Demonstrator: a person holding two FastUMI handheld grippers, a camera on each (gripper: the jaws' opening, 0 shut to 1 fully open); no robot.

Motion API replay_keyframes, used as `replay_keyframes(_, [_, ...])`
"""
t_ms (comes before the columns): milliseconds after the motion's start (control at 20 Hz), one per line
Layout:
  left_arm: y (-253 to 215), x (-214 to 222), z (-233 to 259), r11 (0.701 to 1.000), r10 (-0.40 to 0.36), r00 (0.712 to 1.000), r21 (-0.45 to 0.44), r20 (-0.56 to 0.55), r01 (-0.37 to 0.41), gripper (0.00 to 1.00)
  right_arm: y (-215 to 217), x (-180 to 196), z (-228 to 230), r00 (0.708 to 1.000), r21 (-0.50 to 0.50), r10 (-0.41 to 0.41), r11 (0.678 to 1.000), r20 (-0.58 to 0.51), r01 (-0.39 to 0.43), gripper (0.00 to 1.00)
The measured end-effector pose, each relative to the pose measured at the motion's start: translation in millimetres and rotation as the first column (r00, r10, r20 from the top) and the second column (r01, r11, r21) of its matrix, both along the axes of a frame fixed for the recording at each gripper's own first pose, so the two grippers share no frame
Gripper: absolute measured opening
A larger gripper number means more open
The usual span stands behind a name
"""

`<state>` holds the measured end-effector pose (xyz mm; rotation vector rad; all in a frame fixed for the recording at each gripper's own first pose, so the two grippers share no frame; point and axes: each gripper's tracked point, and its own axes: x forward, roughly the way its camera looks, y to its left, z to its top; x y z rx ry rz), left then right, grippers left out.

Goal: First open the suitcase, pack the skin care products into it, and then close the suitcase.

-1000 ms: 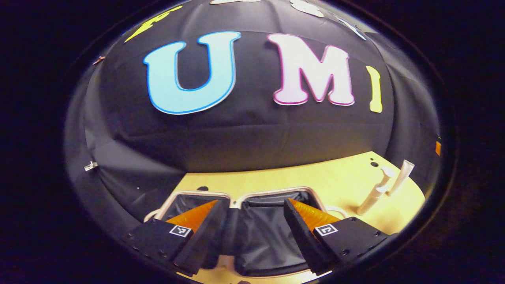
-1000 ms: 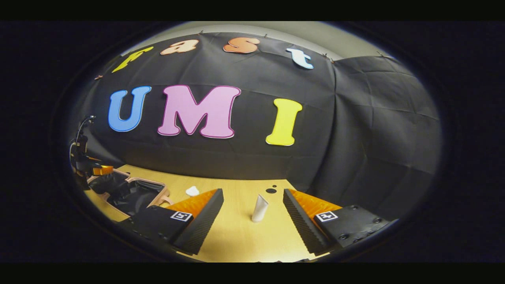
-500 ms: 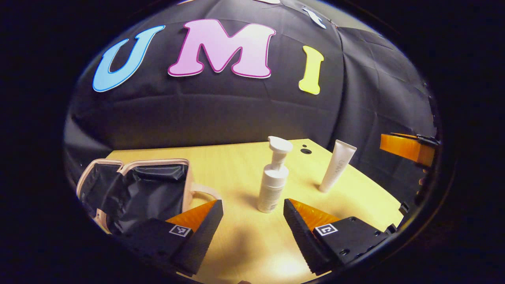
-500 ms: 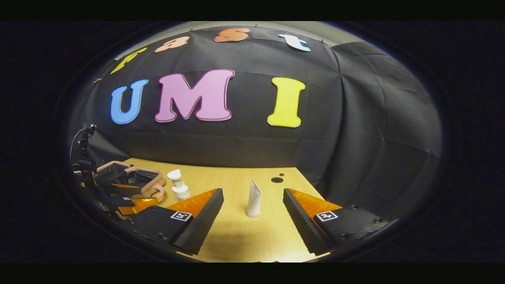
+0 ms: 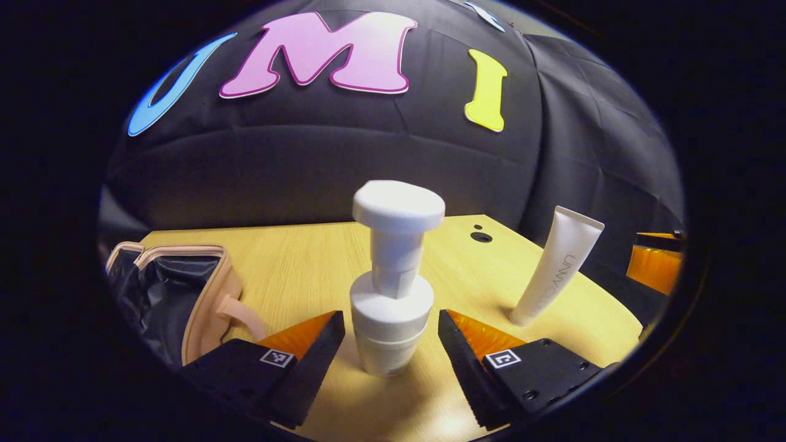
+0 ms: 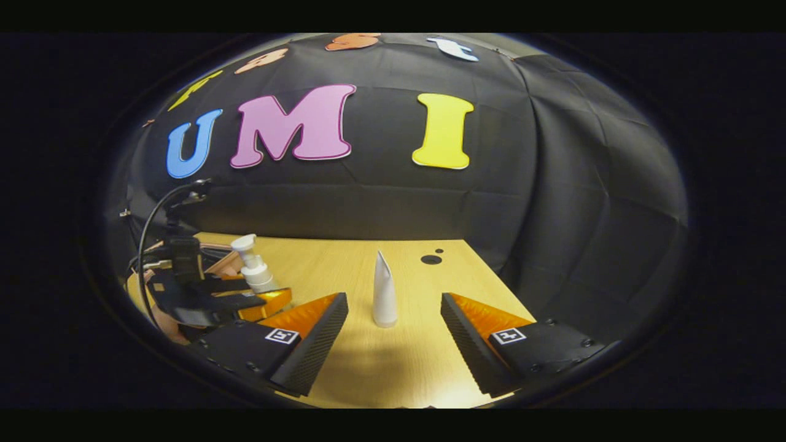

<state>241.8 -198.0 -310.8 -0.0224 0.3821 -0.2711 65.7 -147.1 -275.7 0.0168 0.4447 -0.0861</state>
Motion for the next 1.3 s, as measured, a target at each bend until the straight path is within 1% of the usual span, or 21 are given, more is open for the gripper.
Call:
replay_keyframes(150, [-10, 19, -9, 1.000, -0.014, 1.000, 0.007, 0.004, 0.014, 0.97, 8, 5, -18, 1.000, 0.007, 0.018, 1.000, -0.024, -0.018, 0.97])
replay_keyframes(250, [-14, 25, -14, 1.000, -0.015, 1.000, 0.005, 0.001, 0.015, 0.97, 16, 9, -27, 0.998, 0.054, 0.032, 0.998, -0.045, -0.029, 0.98])
replay_keyframes(350, [-13, 29, -20, 1.000, -0.011, 1.000, 0.011, -0.016, 0.011, 0.93, 17, 18, -34, 0.999, 0.089, 0.024, 0.996, -0.046, -0.020, 0.98])
replay_keyframes(400, [-16, 33, -22, 1.000, -0.016, 1.000, 0.001, -0.013, 0.016, 0.72, 15, 22, -39, 0.999, 0.088, 0.021, 0.996, -0.049, -0.017, 0.97])
replay_keyframes(500, [-16, 32, -22, 0.999, -0.033, 0.999, 0.027, -0.015, 0.034, 0.71, 14, 33, -52, 0.997, 0.087, 0.022, 0.996, -0.068, -0.016, 0.97])
replay_keyframes(600, [-15, 31, -22, 0.999, -0.038, 0.999, 0.030, -0.021, 0.039, 0.69, 12, 46, -66, 0.997, 0.081, 0.014, 0.997, -0.078, -0.008, 0.96])
replay_keyframes(800, [1, 19, -20, 1.000, 0.003, 1.000, -0.023, -0.029, -0.003, 0.68, 14, 77, -94, 0.995, 0.062, 0.020, 0.998, -0.096, -0.014, 0.96])
replay_keyframes(900, [8, 12, -20, 0.999, 0.014, 1.000, -0.028, -0.023, -0.015, 0.68, 17, 93, -104, 0.995, 0.081, 0.026, 0.997, -0.101, -0.018, 0.96])
replay_keyframes(1050, [16, 2, -22, 1.000, 0.020, 1.000, -0.004, -0.023, -0.020, 0.68, 11, 112, -113, 0.995, 0.122, -0.017, 0.992, -0.102, 0.030, 0.96])
replay_keyframes(1200, [19, -5, -21, 0.999, 0.026, 0.999, -0.017, -0.037, -0.027, 0.68, 4, 121, -122, 0.992, 0.133, -0.037, 0.990, -0.119, 0.053, 0.97])
replay_keyframes(1250, [20, -7, -20, 0.999, 0.029, 0.999, -0.027, -0.041, -0.030, 0.68, 1, 122, -124, 0.991, 0.123, -0.045, 0.991, -0.122, 0.060, 0.88])
replay_keyframes(1300, [21, -9, -20, 0.999, 0.032, 0.999, -0.031, -0.041, -0.033, 0.68, -2, 121, -128, 0.990, 0.109, -0.049, 0.992, -0.131, 0.063, 0.74])
